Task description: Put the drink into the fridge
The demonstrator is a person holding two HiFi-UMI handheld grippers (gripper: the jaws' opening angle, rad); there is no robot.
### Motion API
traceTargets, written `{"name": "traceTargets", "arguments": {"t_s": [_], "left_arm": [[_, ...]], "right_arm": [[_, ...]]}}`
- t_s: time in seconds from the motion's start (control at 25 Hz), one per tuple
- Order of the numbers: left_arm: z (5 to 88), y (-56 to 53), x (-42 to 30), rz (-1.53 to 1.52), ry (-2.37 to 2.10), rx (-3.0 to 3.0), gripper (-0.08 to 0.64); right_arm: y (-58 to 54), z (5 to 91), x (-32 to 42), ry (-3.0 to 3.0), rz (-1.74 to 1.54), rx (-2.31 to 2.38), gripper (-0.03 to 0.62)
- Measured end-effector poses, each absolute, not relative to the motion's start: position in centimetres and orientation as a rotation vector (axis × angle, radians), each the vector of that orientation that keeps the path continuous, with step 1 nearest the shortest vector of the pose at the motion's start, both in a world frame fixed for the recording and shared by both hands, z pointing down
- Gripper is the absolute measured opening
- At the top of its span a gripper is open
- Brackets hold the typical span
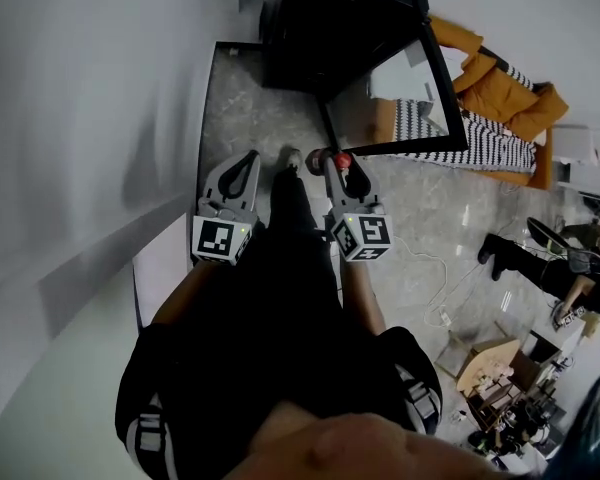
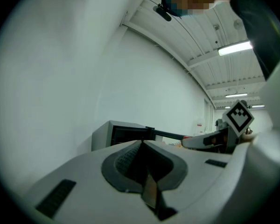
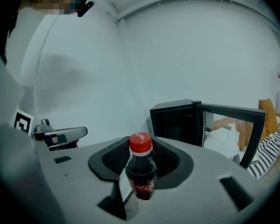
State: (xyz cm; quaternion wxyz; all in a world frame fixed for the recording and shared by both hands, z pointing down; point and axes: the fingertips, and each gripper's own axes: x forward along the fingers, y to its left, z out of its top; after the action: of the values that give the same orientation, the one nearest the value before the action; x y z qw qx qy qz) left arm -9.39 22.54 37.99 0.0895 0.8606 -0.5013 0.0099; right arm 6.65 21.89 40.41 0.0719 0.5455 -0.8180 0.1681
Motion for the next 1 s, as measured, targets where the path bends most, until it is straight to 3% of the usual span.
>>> {"name": "traceTargets", "arguments": {"t_s": [1.0], "left_arm": [[39.6,3.6,1.7,0.146,-1.542,2.464,0.006]], "right_arm": [[0.9,43.4,16.4,-2.495,0.514,1.477,0.137]]}}
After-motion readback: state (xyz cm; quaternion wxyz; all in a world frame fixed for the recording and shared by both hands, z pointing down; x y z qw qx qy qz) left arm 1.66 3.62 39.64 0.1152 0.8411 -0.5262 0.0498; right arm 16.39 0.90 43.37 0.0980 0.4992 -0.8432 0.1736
